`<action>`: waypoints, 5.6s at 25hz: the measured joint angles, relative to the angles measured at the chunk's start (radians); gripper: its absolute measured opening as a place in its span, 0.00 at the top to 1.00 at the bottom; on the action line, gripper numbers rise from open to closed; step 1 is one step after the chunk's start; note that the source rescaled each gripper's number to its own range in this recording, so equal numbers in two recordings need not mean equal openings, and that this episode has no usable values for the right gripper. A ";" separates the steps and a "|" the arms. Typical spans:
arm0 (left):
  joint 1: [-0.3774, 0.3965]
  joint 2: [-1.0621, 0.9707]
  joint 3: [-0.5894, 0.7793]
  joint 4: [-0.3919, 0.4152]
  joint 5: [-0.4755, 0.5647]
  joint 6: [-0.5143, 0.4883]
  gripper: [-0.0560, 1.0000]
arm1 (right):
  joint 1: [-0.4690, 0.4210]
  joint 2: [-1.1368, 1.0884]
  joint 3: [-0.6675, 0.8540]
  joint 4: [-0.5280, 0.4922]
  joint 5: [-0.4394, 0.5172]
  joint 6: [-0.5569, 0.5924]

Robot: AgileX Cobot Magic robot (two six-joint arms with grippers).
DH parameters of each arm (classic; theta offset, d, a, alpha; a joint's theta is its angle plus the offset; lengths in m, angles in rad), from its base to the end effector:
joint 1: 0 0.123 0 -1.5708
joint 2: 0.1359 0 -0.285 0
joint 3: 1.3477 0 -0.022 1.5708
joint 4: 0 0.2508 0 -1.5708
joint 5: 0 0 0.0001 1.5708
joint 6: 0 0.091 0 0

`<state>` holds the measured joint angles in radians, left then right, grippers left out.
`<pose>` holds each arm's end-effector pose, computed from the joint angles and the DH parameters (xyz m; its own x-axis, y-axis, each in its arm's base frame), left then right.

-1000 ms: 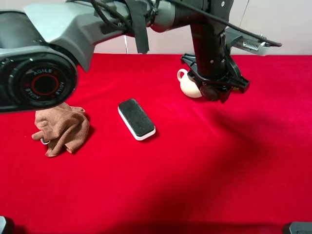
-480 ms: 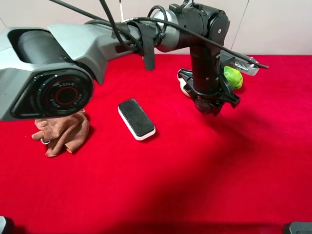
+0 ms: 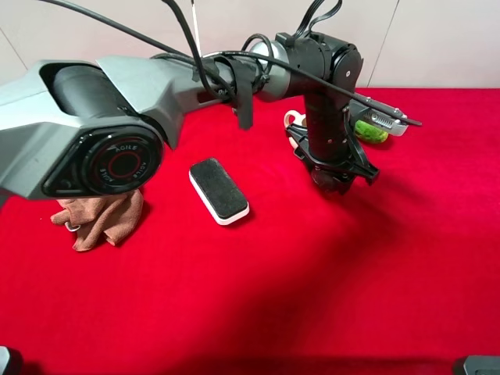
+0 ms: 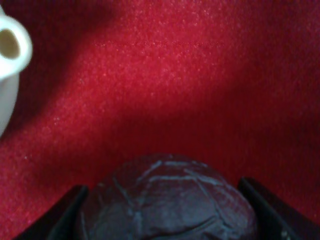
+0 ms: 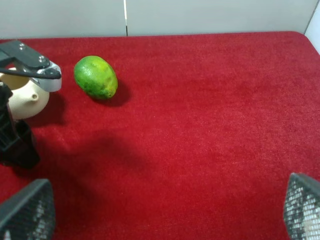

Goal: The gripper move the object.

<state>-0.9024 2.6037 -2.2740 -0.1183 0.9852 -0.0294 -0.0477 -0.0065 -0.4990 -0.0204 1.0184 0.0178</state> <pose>0.3287 -0.4307 0.1104 -0.6563 0.6789 -0.3291 0.7428 0.6579 -0.1243 -0.0041 -0.0014 0.2805 -0.4119 0.0268 -0.9108 0.0664 0.9978 -0.0007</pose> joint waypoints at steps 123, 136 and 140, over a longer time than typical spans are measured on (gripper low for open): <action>0.117 -1.265 0.844 0.194 0.208 -0.001 0.42 | 0.000 0.000 0.000 0.000 0.000 0.000; 0.117 -1.613 1.192 0.195 0.171 -0.016 0.07 | 0.000 0.000 0.000 0.000 0.000 0.000; 0.117 -1.741 1.304 0.194 0.209 -0.097 0.01 | 0.000 0.000 0.000 0.000 0.000 0.000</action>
<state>-0.7857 0.8627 -0.9696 0.0754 1.1938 -0.1268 -0.0477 -0.0065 -0.4990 -0.0204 1.0184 0.0178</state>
